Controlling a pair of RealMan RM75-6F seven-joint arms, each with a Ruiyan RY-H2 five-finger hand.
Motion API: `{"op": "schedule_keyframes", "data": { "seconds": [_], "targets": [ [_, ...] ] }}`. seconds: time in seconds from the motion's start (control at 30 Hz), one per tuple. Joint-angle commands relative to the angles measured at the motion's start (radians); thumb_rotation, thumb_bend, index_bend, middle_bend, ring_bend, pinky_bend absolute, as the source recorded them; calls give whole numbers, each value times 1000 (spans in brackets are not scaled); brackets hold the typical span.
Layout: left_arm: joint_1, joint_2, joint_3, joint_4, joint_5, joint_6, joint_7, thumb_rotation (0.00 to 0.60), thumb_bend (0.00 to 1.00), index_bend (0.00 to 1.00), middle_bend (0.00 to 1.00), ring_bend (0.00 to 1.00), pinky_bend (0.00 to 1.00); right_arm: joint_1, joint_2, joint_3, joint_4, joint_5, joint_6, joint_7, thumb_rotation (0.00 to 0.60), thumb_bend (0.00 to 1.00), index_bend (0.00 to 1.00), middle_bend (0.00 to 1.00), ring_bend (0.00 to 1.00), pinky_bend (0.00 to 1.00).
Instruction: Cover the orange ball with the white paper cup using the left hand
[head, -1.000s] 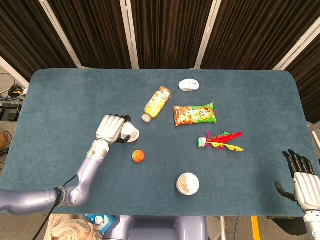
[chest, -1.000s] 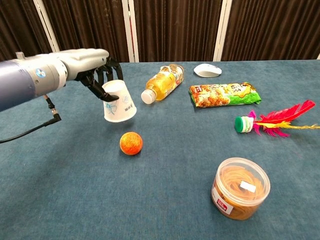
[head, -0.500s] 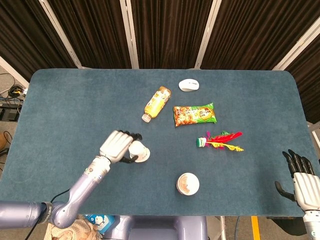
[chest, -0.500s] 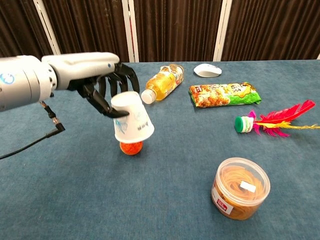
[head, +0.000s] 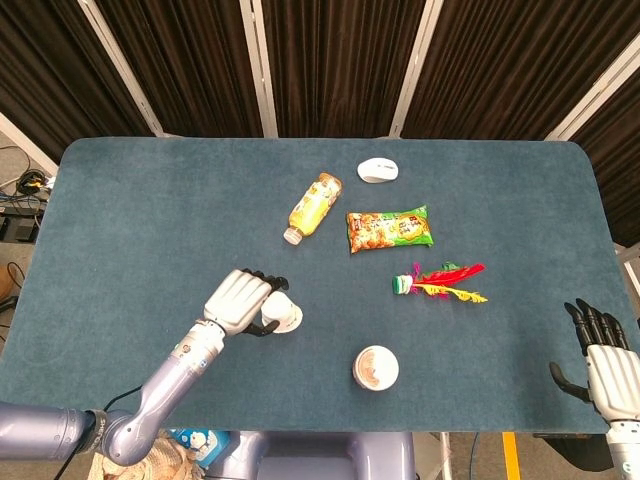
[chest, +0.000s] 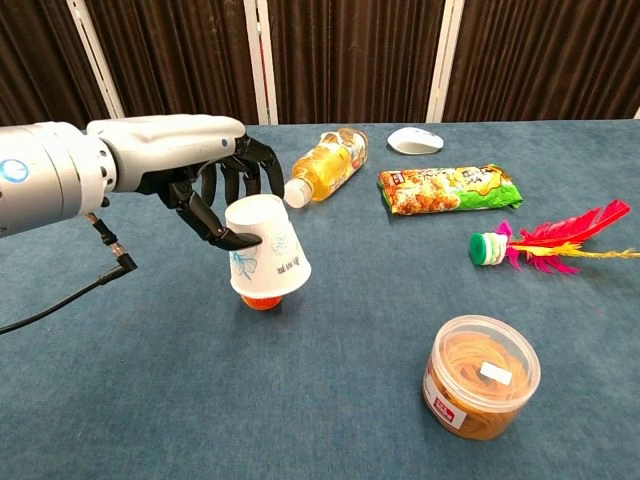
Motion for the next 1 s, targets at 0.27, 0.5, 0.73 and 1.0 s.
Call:
{"op": "schedule_keyframes", "data": {
  "seconds": [0.27,0.5,0.73,1.0],
  "targets": [
    [-9,16,9,9,-28,2,17,600,295,291,421,366,423,0,-1,-1,-1,-1,0,-3,600,346,0,0,0,26],
    [-21,-16,19,55,-30,-2,24,600,295,289,419,366,423,-1,-1,0,-2,0,1,-1,600,347,0,0,0,27],
    [-28,-44,34,92,-55,-1,49,600,286,276,405,362,421,-1,0,1,-3,2,0,0,600,346,0,0,0,26],
    [-30,-51,45,99,-86,-2,64,600,173,122,138,131,212,-2,0,0,-4,3,1,-4,600,346,0,0,0,27]
  ]
}}
